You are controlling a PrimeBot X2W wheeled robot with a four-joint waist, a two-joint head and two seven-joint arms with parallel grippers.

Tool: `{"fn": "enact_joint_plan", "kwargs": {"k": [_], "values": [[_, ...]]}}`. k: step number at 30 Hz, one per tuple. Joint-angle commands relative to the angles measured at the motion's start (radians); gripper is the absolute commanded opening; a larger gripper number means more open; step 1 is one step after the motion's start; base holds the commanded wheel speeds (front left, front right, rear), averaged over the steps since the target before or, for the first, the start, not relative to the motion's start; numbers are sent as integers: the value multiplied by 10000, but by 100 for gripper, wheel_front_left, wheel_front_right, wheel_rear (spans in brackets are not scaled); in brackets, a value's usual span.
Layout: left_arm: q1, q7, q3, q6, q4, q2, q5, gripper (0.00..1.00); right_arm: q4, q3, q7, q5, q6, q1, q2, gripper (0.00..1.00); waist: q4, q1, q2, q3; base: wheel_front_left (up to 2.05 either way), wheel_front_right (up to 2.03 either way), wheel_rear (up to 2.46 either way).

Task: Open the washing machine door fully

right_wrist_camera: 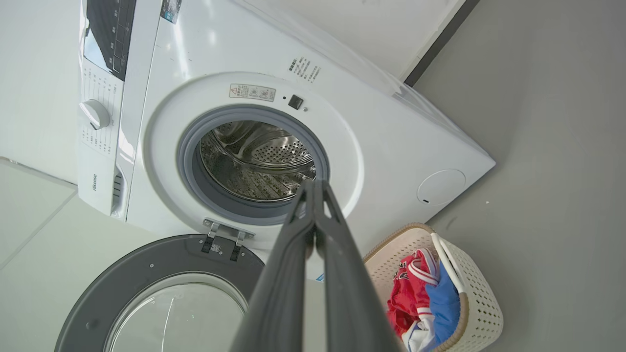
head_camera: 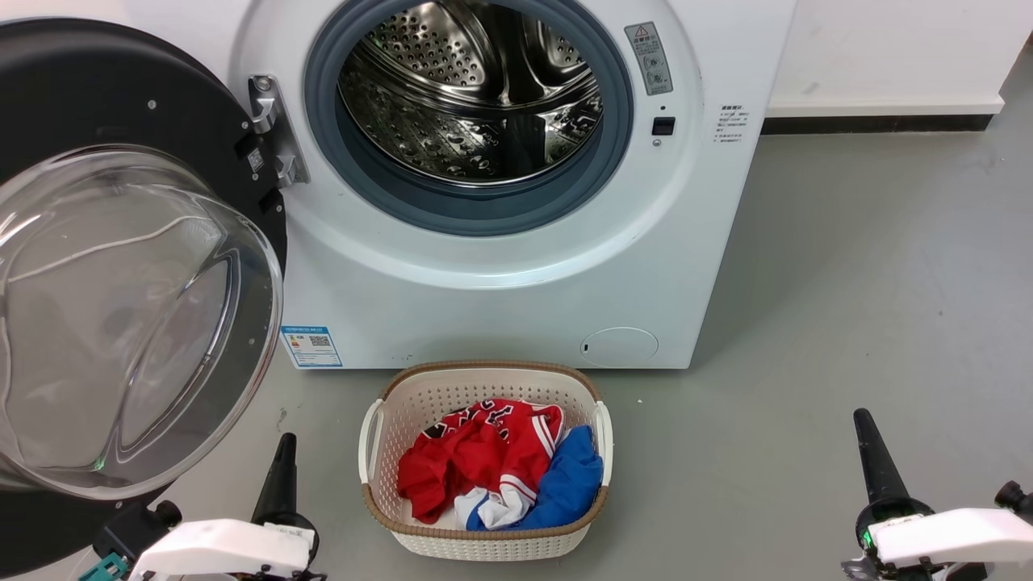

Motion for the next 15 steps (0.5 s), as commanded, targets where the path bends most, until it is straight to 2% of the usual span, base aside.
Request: {"fn": "enact_joint_plan", "kwargs": {"k": [1, 15], "values": [[-270, 56, 31, -74, -62, -2, -269, 0, -33, -31, 58, 274, 1, -275, -70, 0, -1, -1, 0, 4, 0, 0, 0], [-495, 427, 166, -185, 40, -3, -1774, 0, 190, -124, 417, 1678, 1, -557, -64, 0, -12, -1, 0, 52, 0, 0, 0]]}}
